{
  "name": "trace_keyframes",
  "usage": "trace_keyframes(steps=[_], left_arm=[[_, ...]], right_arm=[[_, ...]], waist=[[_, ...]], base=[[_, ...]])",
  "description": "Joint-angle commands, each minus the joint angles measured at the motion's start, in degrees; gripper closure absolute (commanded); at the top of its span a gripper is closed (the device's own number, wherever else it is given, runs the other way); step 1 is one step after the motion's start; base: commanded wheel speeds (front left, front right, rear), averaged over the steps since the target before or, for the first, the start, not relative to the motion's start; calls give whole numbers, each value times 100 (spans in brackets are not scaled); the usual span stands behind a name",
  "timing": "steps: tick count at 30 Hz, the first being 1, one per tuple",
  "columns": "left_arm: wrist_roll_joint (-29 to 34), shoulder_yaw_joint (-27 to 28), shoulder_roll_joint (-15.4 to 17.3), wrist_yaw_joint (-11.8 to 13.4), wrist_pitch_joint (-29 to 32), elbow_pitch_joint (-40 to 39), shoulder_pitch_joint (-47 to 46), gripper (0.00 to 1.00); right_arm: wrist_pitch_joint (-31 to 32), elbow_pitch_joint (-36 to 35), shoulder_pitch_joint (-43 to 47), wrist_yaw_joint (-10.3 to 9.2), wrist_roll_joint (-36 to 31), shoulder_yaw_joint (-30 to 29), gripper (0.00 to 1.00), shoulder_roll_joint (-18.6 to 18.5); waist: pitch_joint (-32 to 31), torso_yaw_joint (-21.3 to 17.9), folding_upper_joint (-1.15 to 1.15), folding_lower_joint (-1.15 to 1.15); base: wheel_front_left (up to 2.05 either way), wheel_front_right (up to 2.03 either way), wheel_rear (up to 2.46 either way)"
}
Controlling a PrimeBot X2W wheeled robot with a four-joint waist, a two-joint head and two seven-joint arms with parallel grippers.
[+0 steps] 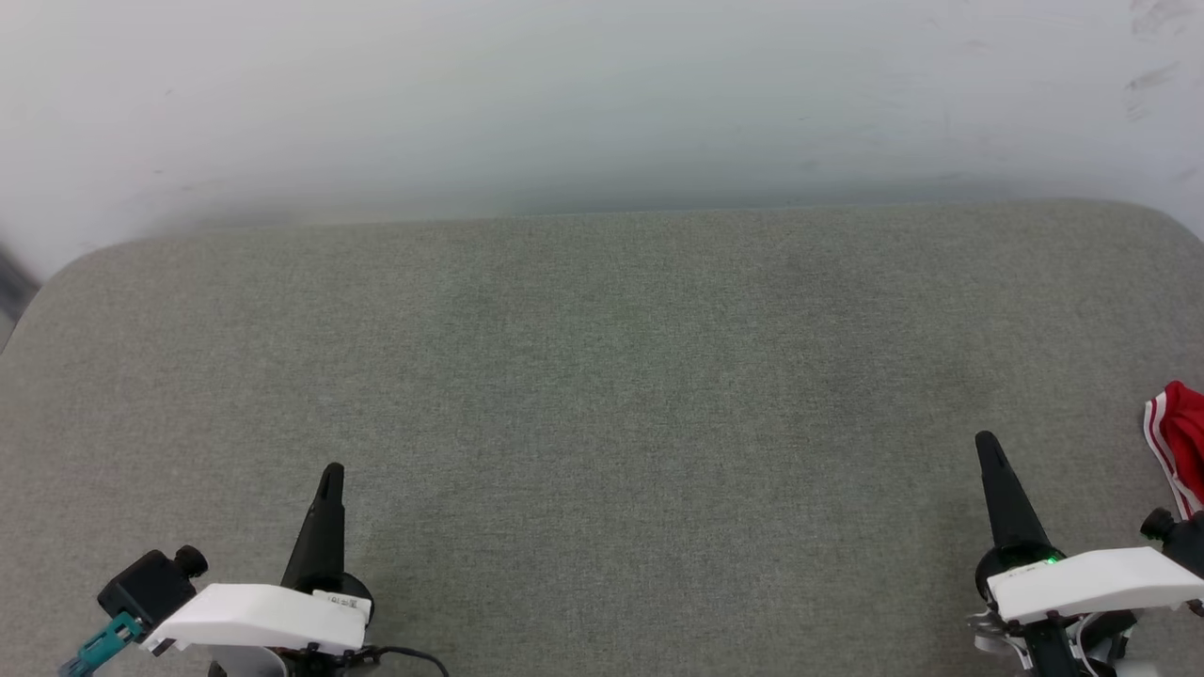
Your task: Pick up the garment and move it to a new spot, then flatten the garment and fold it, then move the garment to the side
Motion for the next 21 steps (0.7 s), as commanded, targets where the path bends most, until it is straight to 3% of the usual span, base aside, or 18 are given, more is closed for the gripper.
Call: trace_keyframes(steps=[1, 21], left_arm=[[-188, 16, 20, -25, 50, -16, -157, 100], [-1401, 104, 18, -27, 354, 185, -284, 100]], right_arm=[[39, -27, -143, -1, 186, -27, 100, -51], [265, 124, -220, -1, 1320, -110, 100, -50]], waist=[[-4, 0, 0, 0], [-54, -1, 0, 0]], base=[[0, 0, 0], [0, 0, 0]])
